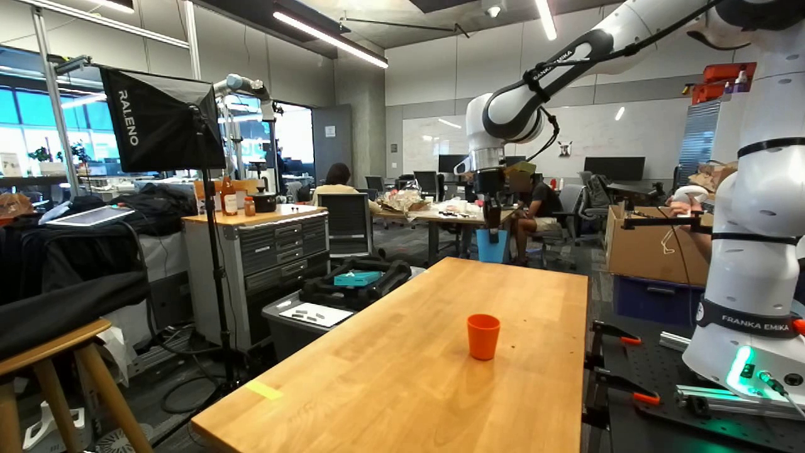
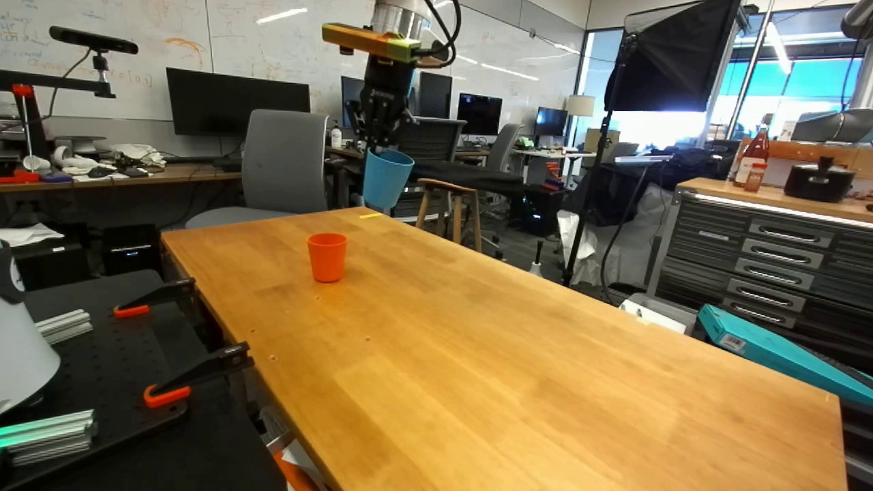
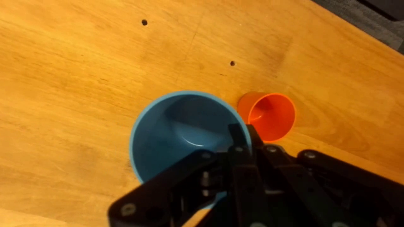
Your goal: Put the blue cup in the orange cup
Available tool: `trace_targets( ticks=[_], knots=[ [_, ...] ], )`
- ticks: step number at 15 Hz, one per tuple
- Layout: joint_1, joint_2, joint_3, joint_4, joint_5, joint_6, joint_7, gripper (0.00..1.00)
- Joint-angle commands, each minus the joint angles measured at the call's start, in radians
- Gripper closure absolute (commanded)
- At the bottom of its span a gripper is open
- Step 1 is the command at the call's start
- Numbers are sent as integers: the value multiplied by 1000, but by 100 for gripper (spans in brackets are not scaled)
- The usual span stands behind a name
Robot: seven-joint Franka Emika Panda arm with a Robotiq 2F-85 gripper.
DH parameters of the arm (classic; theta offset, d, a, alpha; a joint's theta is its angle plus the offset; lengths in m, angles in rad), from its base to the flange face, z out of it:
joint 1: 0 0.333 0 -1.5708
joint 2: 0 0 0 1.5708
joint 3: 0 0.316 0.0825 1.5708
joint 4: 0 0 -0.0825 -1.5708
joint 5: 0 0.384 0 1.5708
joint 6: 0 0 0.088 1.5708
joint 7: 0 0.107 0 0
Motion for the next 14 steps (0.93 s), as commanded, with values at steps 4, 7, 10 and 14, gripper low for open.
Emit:
trace_targets(
  ticks=[4,7,10,14],
  knots=[
    [41,-22,-9,-35,-1,-4,-9,95],
    [45,-34,-10,-43,-1,-6,-12,95],
    [46,-23,-9,-39,0,-9,-16,97],
    [75,51,24,-26,-31,18,20,97]
  ],
)
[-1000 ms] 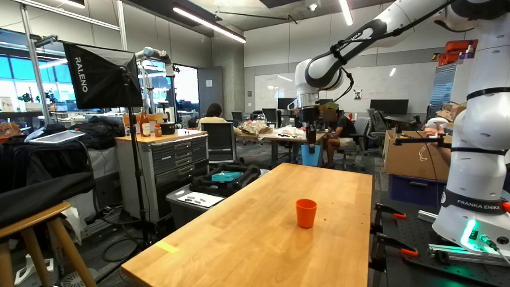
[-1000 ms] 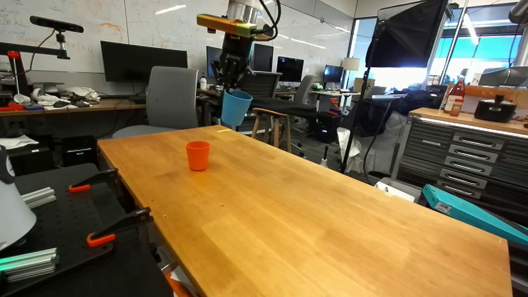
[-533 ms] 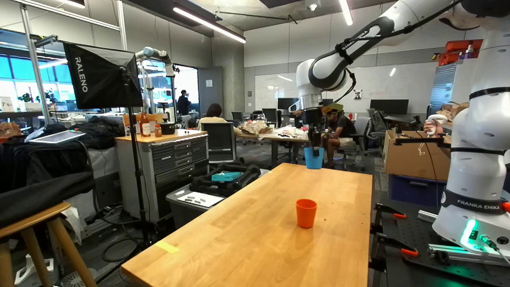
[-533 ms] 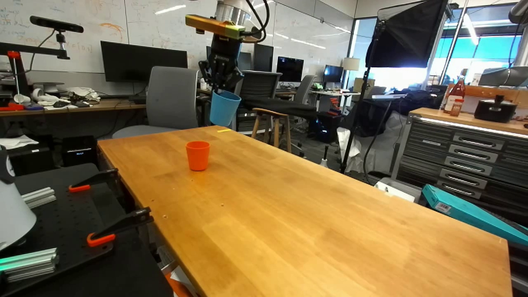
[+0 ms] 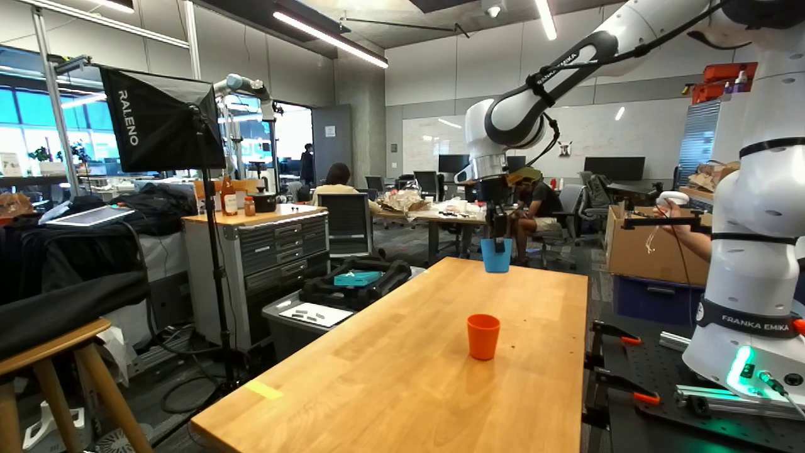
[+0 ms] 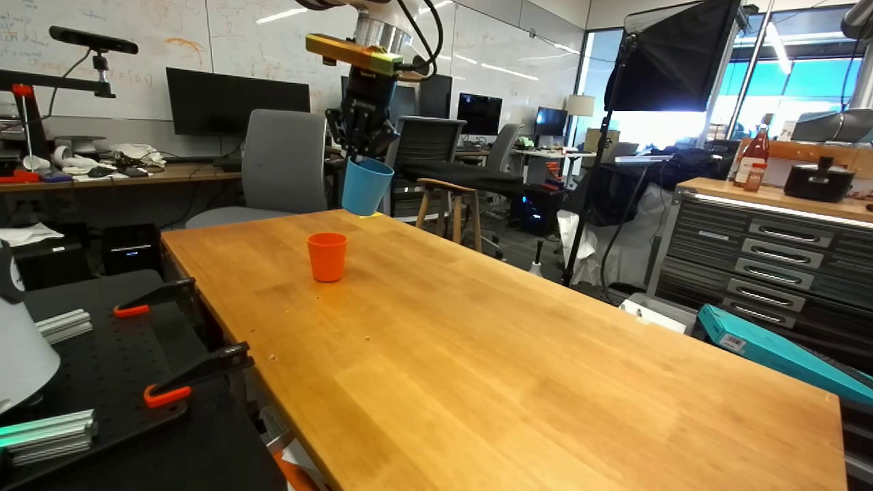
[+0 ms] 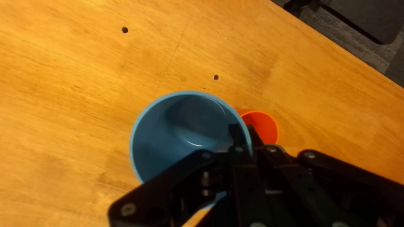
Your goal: Put the blue cup in the orange cup
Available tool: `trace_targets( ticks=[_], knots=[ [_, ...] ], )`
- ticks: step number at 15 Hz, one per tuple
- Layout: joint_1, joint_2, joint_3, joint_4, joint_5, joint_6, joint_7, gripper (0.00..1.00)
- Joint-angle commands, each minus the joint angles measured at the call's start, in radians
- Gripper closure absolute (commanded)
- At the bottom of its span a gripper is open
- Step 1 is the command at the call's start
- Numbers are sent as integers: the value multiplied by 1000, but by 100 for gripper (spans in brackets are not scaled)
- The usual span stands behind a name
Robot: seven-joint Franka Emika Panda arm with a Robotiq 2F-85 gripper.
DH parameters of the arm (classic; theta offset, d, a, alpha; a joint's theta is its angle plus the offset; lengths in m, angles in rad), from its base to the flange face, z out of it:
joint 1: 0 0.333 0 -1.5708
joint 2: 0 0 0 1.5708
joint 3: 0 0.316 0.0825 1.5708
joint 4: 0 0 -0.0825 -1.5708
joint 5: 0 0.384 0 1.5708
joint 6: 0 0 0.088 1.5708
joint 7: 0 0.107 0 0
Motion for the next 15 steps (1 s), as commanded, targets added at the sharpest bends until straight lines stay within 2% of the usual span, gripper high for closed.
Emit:
trace_targets(
  ticks=[1,11,15],
  knots=[
    [38,67,31,20,-41,24,42,97],
    [113,221,119,47,-145,87,126,97],
    [130,240,146,83,-149,76,125,97]
  ],
)
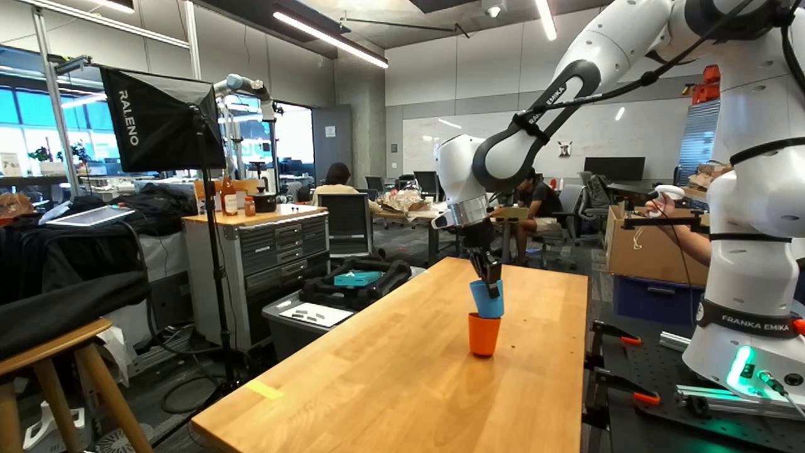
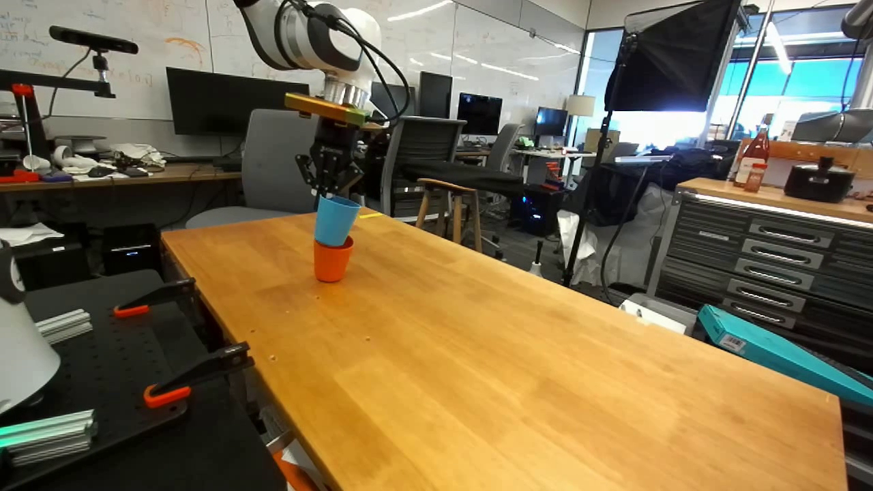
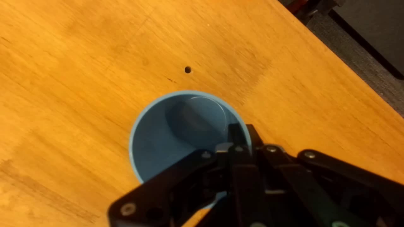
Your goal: Put the blue cup in the orange cup
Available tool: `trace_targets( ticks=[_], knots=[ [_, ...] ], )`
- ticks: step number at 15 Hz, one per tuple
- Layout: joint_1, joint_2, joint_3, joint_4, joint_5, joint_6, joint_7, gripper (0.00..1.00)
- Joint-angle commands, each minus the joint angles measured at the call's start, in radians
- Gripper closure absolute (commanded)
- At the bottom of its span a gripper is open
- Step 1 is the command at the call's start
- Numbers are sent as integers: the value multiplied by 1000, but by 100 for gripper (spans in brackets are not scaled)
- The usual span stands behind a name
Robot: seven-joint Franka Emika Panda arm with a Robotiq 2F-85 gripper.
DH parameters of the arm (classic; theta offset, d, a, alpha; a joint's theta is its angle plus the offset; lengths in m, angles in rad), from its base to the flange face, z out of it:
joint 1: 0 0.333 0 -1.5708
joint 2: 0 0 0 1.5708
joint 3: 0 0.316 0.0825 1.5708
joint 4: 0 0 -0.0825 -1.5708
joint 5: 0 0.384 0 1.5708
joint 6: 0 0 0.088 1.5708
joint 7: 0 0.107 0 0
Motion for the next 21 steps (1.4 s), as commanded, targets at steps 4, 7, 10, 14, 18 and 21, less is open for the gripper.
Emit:
trace_targets(
  ticks=[4,7,10,14,18,21],
  knots=[
    [21,53,33,62,-26,6,16,97],
    [17,72,25,60,-50,20,23,97],
    [22,79,17,54,-106,38,51,70],
    [27,82,17,52,-172,56,85,49],
    [33,72,30,51,-188,47,83,17],
    [35,55,33,62,-187,18,80,1]
  ],
)
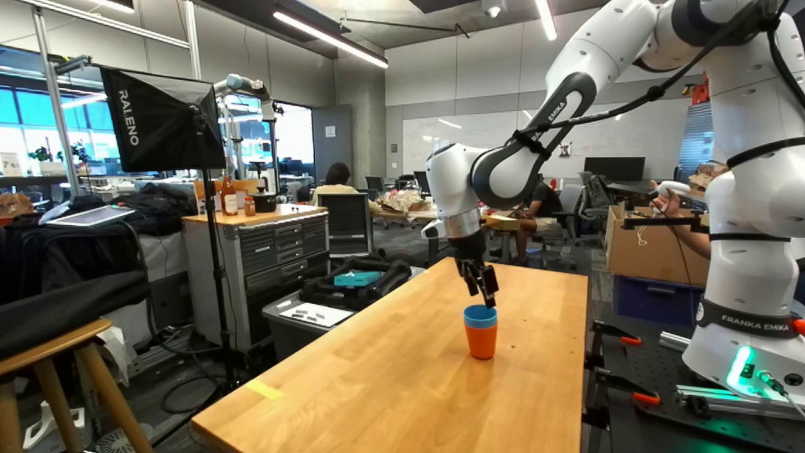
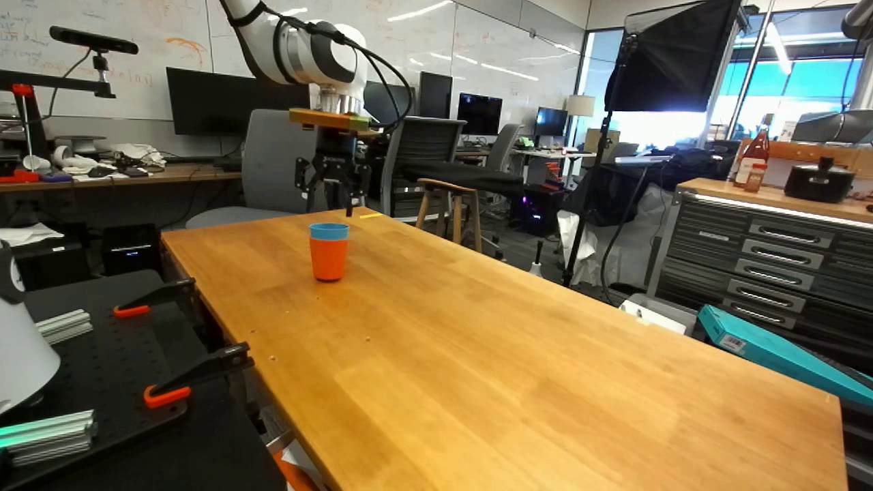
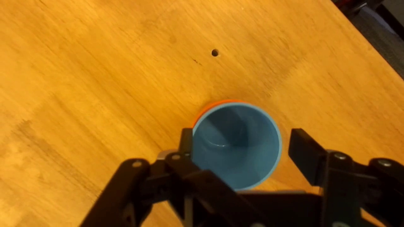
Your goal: Put the blue cup in the orange cup
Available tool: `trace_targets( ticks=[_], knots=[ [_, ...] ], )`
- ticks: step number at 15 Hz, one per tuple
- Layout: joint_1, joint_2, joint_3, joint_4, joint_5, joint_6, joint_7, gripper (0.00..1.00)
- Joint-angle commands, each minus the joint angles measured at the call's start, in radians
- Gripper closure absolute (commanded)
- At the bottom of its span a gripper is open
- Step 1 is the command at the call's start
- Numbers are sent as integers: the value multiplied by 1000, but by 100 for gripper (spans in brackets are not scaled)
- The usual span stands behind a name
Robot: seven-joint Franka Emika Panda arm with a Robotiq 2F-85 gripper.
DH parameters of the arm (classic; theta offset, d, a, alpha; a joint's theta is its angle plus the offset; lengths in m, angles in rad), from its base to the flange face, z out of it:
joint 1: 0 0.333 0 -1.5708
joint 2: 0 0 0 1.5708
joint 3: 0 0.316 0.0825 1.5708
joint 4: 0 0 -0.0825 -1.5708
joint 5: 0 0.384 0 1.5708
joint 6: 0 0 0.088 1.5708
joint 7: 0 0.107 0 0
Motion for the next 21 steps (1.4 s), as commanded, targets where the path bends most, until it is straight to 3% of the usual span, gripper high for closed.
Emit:
trace_targets(
  ticks=[1,10,21],
  knots=[
    [9,-31,2,26,-25,-50,20,0],
    [-45,-109,-56,88,-24,-178,16,0],
    [-130,-174,-138,165,24,-189,16,0]
  ],
)
